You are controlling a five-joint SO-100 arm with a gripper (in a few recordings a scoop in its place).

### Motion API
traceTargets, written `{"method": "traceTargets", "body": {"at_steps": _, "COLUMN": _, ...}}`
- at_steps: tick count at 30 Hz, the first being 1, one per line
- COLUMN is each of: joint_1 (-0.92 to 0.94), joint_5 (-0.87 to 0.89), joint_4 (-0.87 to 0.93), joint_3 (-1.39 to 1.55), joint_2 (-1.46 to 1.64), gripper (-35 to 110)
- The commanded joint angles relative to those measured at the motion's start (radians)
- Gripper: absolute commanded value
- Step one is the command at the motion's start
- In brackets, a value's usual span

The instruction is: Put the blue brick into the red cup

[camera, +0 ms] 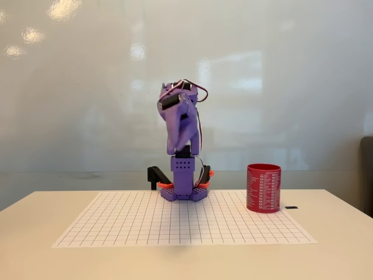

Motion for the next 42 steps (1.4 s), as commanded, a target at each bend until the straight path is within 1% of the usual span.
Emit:
{"method": "traceTargets", "body": {"at_steps": 1, "joint_1": 0.057, "joint_5": -0.035, "joint_4": 0.064, "joint_3": -0.017, "joint_2": 0.216, "gripper": -1}}
{"method": "traceTargets", "body": {"at_steps": 10, "joint_1": 0.071, "joint_5": -0.109, "joint_4": 0.302, "joint_3": 0.087, "joint_2": 0.680, "gripper": -1}}
{"method": "traceTargets", "body": {"at_steps": 13, "joint_1": 0.006, "joint_5": -0.146, "joint_4": 0.339, "joint_3": 0.141, "joint_2": 0.796, "gripper": -1}}
{"method": "traceTargets", "body": {"at_steps": 18, "joint_1": -0.132, "joint_5": -0.207, "joint_4": 0.339, "joint_3": 0.314, "joint_2": 0.957, "gripper": -1}}
{"method": "traceTargets", "body": {"at_steps": 27, "joint_1": -0.218, "joint_5": -0.281, "joint_4": 0.330, "joint_3": 0.594, "joint_2": 0.957, "gripper": -1}}
{"method": "traceTargets", "body": {"at_steps": 31, "joint_1": -0.232, "joint_5": -0.275, "joint_4": 0.390, "joint_3": 0.647, "joint_2": 0.957, "gripper": -1}}
{"method": "traceTargets", "body": {"at_steps": 34, "joint_1": -0.239, "joint_5": -0.290, "joint_4": 0.394, "joint_3": 0.718, "joint_2": 0.957, "gripper": -1}}
{"method": "traceTargets", "body": {"at_steps": 40, "joint_1": -0.239, "joint_5": -0.255, "joint_4": 0.402, "joint_3": 0.890, "joint_2": 0.957, "gripper": -1}}
{"method": "traceTargets", "body": {"at_steps": 42, "joint_1": -0.230, "joint_5": -0.224, "joint_4": 0.422, "joint_3": 0.905, "joint_2": 0.957, "gripper": -1}}
